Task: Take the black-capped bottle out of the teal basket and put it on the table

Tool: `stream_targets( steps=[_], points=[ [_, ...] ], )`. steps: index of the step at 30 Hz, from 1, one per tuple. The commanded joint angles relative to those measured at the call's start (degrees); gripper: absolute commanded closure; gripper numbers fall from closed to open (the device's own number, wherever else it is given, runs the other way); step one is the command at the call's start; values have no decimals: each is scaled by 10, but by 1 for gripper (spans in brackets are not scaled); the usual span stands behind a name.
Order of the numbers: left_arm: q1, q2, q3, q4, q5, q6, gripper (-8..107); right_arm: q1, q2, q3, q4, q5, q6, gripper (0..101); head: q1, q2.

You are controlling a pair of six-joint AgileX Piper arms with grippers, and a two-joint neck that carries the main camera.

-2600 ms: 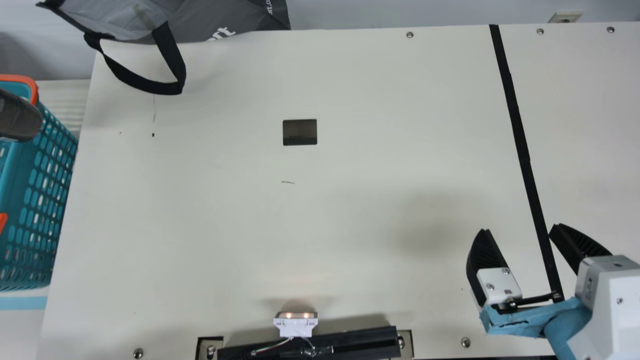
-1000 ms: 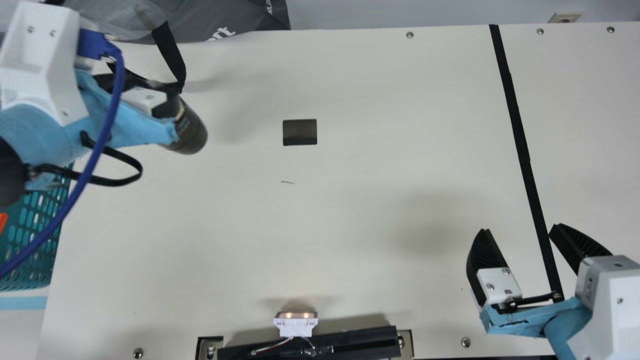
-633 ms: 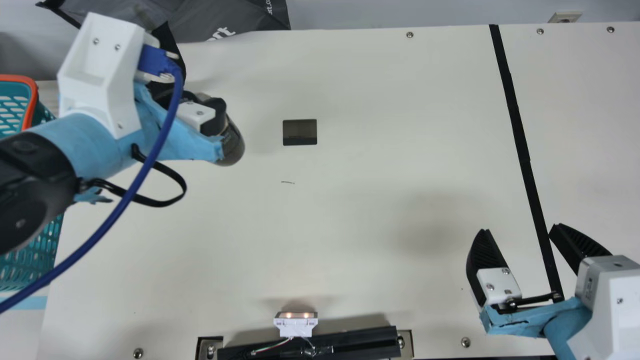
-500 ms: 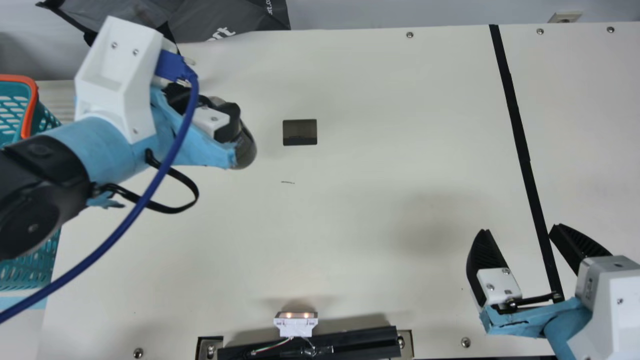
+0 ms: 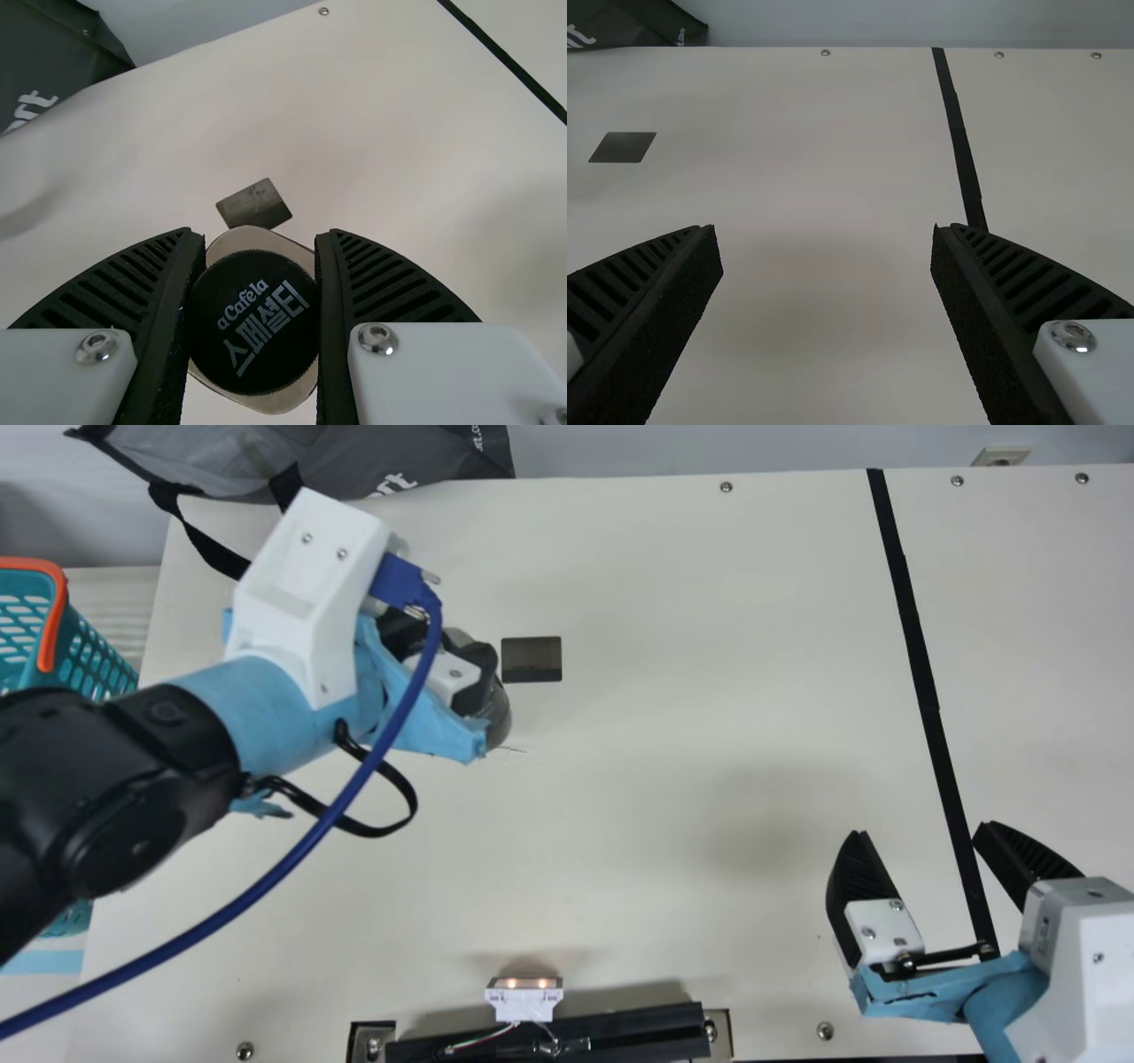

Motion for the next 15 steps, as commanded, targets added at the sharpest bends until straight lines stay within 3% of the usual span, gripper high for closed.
stream_targets(
  steps=[1,15],
  points=[
    [-4,4,1,-3,-4,-1,99,0,0,0,0,0,0,10,-2,5],
    [-25,33,5,-40,-22,25,99,0,0,0,0,0,0,10,-2,5]
  ],
)
